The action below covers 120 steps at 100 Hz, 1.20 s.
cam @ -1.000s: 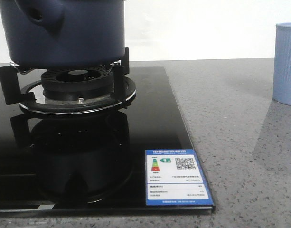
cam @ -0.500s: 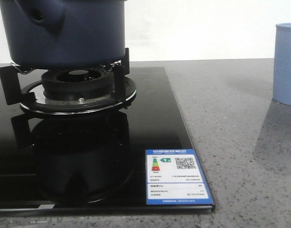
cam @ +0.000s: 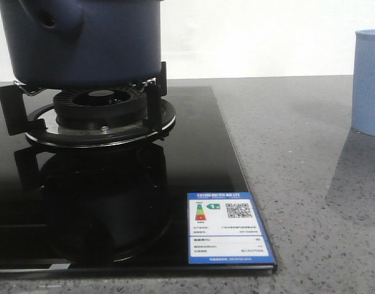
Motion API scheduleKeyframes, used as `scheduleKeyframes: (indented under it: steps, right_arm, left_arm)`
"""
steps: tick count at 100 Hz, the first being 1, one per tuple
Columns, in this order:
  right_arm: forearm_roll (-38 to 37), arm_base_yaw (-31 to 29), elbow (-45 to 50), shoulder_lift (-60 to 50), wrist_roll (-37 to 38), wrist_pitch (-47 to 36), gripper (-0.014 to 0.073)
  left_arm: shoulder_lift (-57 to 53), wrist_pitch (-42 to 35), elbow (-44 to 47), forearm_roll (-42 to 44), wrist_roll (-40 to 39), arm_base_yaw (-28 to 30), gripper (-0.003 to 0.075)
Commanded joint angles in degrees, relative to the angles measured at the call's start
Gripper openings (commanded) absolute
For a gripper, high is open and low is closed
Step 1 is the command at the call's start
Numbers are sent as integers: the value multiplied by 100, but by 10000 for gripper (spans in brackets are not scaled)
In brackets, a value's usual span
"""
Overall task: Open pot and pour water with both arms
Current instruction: 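Move the left gripper down onto the blue lid knob and grasp it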
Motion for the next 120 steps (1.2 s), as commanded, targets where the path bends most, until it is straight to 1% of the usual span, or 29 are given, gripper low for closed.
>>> scheduleKeyframes:
  steps: [1,2,6,12,23,36,40,82,120]
  right_arm:
    - [202,19,-204,71,-137,-335,437]
    - [202,19,-204,71,-137,-335,466]
    - [202,19,-204,71,-137,-295,533]
    - [224,19,-204,71,-137,-208,570]
    - [238,19,-204,71,-137,-33,567]
    - [242,19,-204,71,-137,50,567]
    - [252,19,-204,71,-137,61,567]
    - [269,19,-204,61,-137,95,567]
    - [269,19,-204,61,-137,76,567]
  left_arm:
    - [286,-796,-278,-65,10,-240,513]
    - [332,-819,-292,-65,10,-267,518]
    - [449,-954,-336,-53,10,-327,517]
    - [665,-1170,-375,-53,10,-397,514]
    - [1110,-1457,-462,-41,10,-461,514]
    - [1660,-1990,-492,84,10,-474,521]
    - [1794,-2031,-551,99,10,-474,521]
    - [3045,-2004,-1501,237,10,-474,521]
    - [3743,-2038,-1961,529,10,-474,521]
